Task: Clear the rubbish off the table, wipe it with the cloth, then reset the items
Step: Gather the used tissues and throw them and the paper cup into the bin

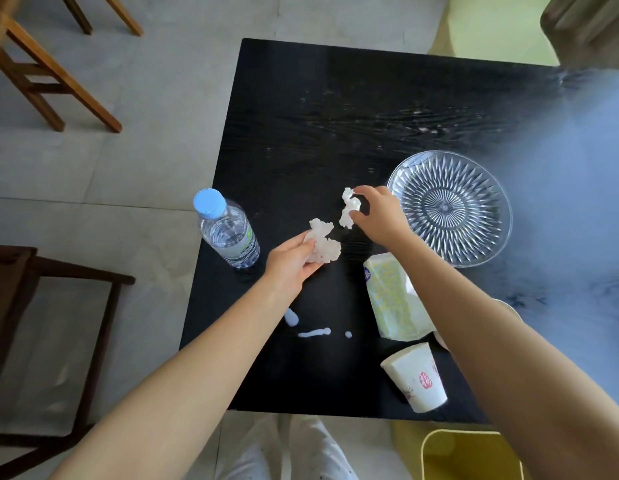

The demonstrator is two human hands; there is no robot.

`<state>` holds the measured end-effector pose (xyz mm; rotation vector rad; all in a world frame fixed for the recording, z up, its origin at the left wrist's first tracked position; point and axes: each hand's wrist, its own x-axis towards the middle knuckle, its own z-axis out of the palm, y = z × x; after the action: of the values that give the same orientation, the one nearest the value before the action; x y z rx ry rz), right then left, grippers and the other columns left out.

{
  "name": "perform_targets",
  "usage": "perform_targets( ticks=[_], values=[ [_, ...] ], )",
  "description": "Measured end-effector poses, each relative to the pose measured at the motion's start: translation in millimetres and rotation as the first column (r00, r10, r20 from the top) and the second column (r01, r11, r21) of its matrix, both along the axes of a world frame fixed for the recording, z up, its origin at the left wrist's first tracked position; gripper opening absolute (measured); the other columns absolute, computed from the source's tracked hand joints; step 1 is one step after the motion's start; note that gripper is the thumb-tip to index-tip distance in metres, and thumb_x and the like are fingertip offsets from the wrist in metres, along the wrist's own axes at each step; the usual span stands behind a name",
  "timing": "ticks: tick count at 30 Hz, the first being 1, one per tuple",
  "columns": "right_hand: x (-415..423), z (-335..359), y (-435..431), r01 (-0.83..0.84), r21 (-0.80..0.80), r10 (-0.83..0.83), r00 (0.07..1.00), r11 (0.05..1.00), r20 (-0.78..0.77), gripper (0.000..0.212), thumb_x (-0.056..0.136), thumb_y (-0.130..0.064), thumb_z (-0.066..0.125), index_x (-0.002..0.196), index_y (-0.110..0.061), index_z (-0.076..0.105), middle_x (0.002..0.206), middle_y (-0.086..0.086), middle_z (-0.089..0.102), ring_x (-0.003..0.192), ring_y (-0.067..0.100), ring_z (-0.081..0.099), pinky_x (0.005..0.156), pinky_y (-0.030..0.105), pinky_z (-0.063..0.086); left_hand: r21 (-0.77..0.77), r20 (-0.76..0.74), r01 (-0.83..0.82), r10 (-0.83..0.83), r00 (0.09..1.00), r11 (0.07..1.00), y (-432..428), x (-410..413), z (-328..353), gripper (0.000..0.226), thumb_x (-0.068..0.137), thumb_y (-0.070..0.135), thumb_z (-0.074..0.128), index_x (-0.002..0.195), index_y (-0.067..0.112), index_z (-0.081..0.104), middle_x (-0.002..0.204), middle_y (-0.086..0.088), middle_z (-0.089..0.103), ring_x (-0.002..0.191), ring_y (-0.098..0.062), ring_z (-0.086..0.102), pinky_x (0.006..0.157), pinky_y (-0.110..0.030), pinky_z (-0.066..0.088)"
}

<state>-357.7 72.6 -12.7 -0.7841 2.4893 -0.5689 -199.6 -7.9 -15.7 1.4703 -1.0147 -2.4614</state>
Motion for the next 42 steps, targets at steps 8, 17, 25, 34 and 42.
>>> perform_targets(
  ticks=[8, 17, 25, 34, 42],
  values=[
    [4, -28, -17, -0.075, 0.131, 0.085, 0.994, 0.989, -0.074, 0.024, 0.087, -0.002, 0.052, 0.106, -0.006, 0.065, 0.113, 0.015, 0.056, 0.103, 0.035, 0.057, 0.082, 0.037, 0.047, -0.058, -0.007, 0.011, -0.011, 1.000, 0.998, -7, 12, -2, 0.033, 0.095, 0.004, 0.048, 0.126, 0.006, 0.056, 0.119, -0.011, 0.064, 0.107, -0.021, 0.063, 0.084, -0.030, 0.052],
    [64, 47, 16, -0.074, -0.212, 0.093, 0.992, 0.975, 0.082, 0.027, 0.082, -0.010, 0.062, 0.109, -0.009, 0.062, 0.096, 0.003, 0.066, 0.086, 0.016, 0.057, 0.078, 0.026, 0.046, -0.006, -0.043, 0.030, -0.031, 0.999, 1.000, 1, 1, 18, 0.029, 0.094, 0.005, 0.049, 0.120, 0.004, 0.061, 0.118, -0.013, 0.067, 0.107, -0.020, 0.064, 0.085, -0.030, 0.053],
    [82, 66, 57, 0.091, -0.242, -0.105, 0.993, 0.966, -0.046, 0.017, 0.081, -0.010, 0.064, 0.096, -0.003, 0.065, 0.090, 0.000, 0.050, 0.079, 0.013, 0.047, 0.062, 0.015, 0.031, -0.028, -0.228, 0.302, -0.301, 0.926, 0.953, 34, -1, 50, 0.034, 0.090, 0.023, 0.059, 0.118, 0.004, 0.064, 0.110, -0.006, 0.070, 0.105, -0.013, 0.066, 0.098, -0.032, 0.049],
    [107, 82, 137, 0.276, -0.177, -0.275, 0.961, 0.945, 0.031, 0.041, 0.080, -0.017, 0.069, 0.117, -0.006, 0.053, 0.116, 0.009, 0.060, 0.104, 0.023, 0.056, 0.088, 0.033, 0.046, -0.186, -0.141, 0.421, -0.448, 0.883, 0.888, 60, -1, 60, 0.031, 0.090, 0.010, 0.057, 0.119, -0.001, 0.061, 0.110, -0.011, 0.067, 0.096, -0.016, 0.064, 0.093, -0.033, 0.052],
    [177, 11, 185, 0.333, 0.404, -0.346, 0.937, 0.852, -0.043, 0.089, 0.073, -0.046, 0.073, 0.139, -0.006, 0.029, 0.135, 0.013, 0.043, 0.123, 0.032, 0.041, 0.096, 0.042, 0.042, -0.213, -0.038, 0.477, -0.496, 0.868, 0.852, 77, 24, 46, 0.030, 0.089, 0.012, 0.060, 0.117, 0.000, 0.061, 0.098, -0.012, 0.066, 0.083, -0.015, 0.065, 0.082, -0.026, 0.056]
  ],
)
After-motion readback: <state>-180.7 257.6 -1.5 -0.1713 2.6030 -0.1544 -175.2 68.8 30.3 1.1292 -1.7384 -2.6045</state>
